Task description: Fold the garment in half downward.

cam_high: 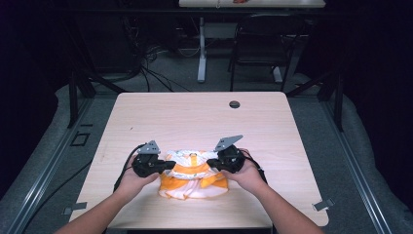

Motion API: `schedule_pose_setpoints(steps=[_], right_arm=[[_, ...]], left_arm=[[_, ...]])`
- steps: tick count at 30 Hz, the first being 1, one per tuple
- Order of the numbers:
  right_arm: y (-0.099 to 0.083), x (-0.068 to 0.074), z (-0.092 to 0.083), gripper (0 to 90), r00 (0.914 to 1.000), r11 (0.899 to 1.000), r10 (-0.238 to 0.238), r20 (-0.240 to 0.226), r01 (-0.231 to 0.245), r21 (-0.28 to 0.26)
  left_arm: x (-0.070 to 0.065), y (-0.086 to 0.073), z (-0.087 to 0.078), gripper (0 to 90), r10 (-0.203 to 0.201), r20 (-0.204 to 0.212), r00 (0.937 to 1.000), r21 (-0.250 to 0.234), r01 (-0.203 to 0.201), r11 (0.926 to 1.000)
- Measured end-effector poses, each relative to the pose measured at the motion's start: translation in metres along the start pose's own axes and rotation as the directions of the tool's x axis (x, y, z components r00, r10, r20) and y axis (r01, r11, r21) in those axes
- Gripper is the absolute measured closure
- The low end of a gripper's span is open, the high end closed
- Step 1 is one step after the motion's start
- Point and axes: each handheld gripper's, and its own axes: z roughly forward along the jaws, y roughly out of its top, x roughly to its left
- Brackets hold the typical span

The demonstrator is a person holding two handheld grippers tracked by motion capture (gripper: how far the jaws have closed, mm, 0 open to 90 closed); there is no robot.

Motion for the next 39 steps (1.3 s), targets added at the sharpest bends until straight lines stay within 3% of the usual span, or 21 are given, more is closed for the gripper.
schedule_pose_setpoints(steps=[11,23,30,39], right_arm=[[-0.015,0.015,-0.003,89.0,0.999,1.0,-0.018,-0.04,0.018,0.001],[-0.029,0.028,-0.001,89.1,0.9969,1.0,-0.021,-0.076,0.023,0.016],[-0.036,0.036,-0.002,89.1,0.996,0.999,-0.03,-0.085,0.032,0.021],[-0.046,0.044,0.006,89.0,0.994,0.998,-0.035,-0.104,0.041,0.055]], left_arm=[[-0.014,-0.011,-0.003,90.0,0.025,0.04,0.9989,0.011,-0.026,0.9996],[-0.024,-0.028,-0.001,90.0,0.041,0.044,0.9982,0.037,-0.043,0.9984],[-0.034,-0.033,-0.005,90.0,0.039,0.05,0.998,0.028,-0.041,0.9988],[-0.034,-0.048,0.003,90.0,0.047,0.039,0.9982,0.074,-0.049,0.9961]])
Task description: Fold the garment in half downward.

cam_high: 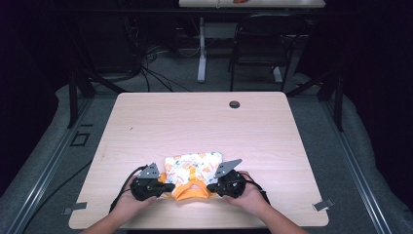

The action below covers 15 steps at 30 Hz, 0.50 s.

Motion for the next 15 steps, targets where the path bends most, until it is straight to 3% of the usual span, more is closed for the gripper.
schedule_pose_setpoints(steps=[4,15], right_arm=[[-0.0042,0.0,0.0061,89.1,1.0,1.0,0.007,0.001,-0.007,0.022],[-0.0052,-0.0044,0.0084,89.5,0.9994,0.999,0.034,0.007,-0.034,0.01]], left_arm=[[0.001,-0.0035,0.0037,90.0,-0.006,0.005,1.0,0.002,0.006,1.0],[0.0074,-0.0018,0.0077,90.0,-0.015,-0.011,0.9998,0.0,0.015,0.9999]])
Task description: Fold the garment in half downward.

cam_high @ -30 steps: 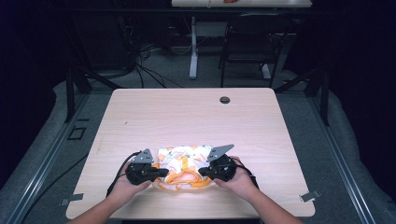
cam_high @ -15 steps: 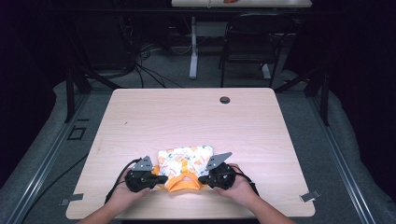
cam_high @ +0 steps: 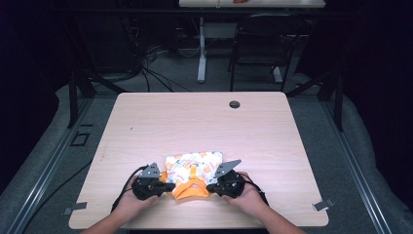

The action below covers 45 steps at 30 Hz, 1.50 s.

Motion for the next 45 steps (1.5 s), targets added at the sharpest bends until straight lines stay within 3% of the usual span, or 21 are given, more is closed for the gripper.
schedule_pose_setpoints(steps=[19,26,45], right_arm=[[0.01,-0.014,0.006,89.4,0.998,0.999,0.033,0.053,-0.032,-0.012],[0.014,-0.021,0.006,89.5,0.9968,0.999,0.037,0.071,-0.038,0.003],[0.026,-0.052,0.013,89.5,0.9888,0.996,0.09,0.12,-0.087,-0.028]], left_arm=[[0.013,0.013,0.007,90.0,-0.021,-0.038,0.9991,0.022,0.022,0.9995],[0.023,0.016,0.011,90.0,-0.08,-0.031,0.9963,0.0,0.08,0.9968],[0.054,0.036,0.028,90.0,-0.106,-0.104,0.9888,-0.026,0.104,0.9942]])
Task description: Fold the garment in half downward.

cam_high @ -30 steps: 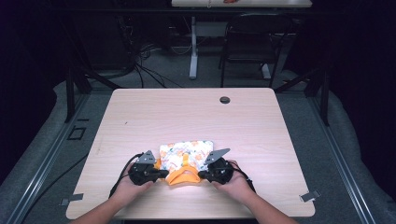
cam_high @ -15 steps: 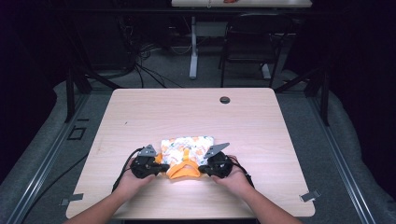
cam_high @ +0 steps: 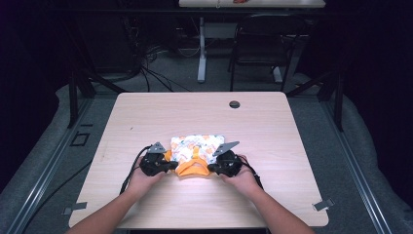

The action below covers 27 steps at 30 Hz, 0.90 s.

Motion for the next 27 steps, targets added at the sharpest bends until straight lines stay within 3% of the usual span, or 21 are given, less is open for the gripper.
schedule_pose_setpoints(steps=[15,27], right_arm=[[0.017,-0.021,0.012,89.3,0.9975,1.0,0.021,0.067,-0.021,0.004],[0.022,-0.028,0.013,88.4,0.9956,0.999,0.036,0.086,-0.037,0.0]], left_arm=[[0.02,0.016,0.014,90.0,-0.028,-0.062,0.9977,-0.023,0.027,0.9994],[0.019,0.021,0.013,89.9,-0.027,-0.086,0.9959,-0.021,0.025,0.9995]])
